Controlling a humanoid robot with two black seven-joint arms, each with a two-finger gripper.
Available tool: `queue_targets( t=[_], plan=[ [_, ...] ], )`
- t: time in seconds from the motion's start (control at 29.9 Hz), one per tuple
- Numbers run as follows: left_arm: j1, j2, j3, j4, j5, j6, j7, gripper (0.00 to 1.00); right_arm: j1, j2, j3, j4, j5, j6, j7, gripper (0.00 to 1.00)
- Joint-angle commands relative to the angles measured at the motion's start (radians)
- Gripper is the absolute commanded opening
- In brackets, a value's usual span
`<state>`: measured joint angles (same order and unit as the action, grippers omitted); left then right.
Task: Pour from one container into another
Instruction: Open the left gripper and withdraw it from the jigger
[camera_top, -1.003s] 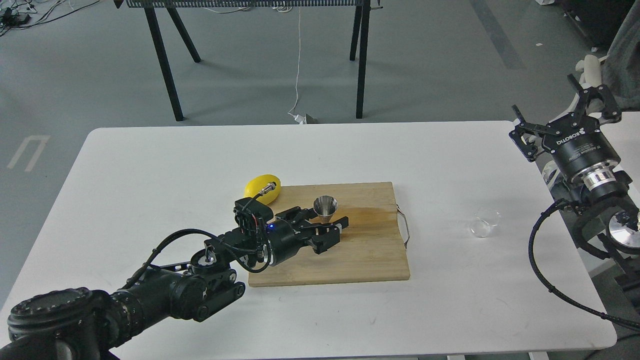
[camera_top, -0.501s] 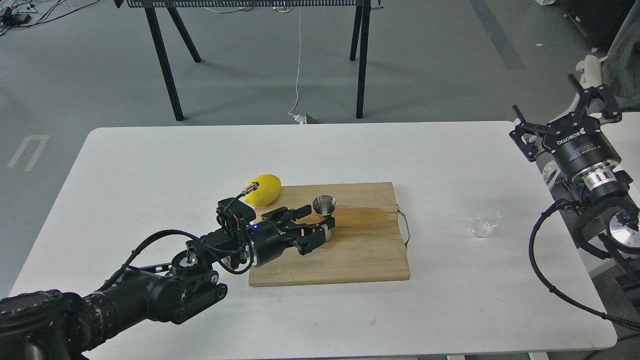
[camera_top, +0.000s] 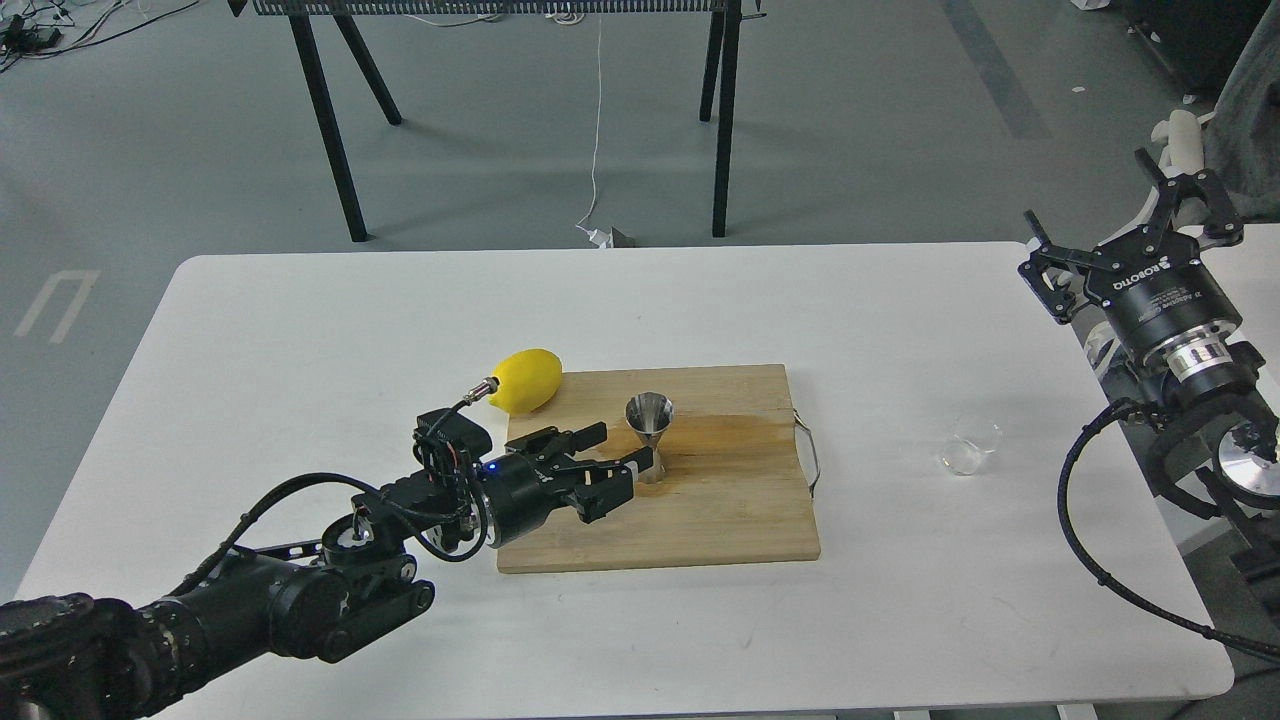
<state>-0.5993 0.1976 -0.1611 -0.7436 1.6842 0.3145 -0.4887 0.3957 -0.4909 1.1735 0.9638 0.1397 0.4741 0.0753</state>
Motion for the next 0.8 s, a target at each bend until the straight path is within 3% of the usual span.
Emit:
queue_targets(
  t=[0.0, 0.33, 0.57, 0.77],
  plan=[
    [0.010, 0.048, -0.001, -0.034, 0.000, 0.000, 0.000, 0.80, 0.000, 0.002, 0.000, 0.000, 0.001, 0.000, 0.000, 0.99],
    [0.088, 0.244, -0.017, -0.134, -0.006, 0.000, 0.000, 0.80, 0.000, 0.008, 0.000, 0.001, 0.001, 0.000, 0.000, 0.99],
    [0.145, 0.405, -0.139, -0.266, -0.081, -0.008, 0.000, 0.80, -0.003, 0.015, 0.002, 0.001, 0.001, 0.000, 0.000, 0.99],
    [0.131, 0.456, -0.218, -0.280, -0.231, -0.024, 0.000, 0.82, -0.005, 0.015, 0.000, 0.004, 0.000, 0.001, 0.001, 0.99]
  ],
)
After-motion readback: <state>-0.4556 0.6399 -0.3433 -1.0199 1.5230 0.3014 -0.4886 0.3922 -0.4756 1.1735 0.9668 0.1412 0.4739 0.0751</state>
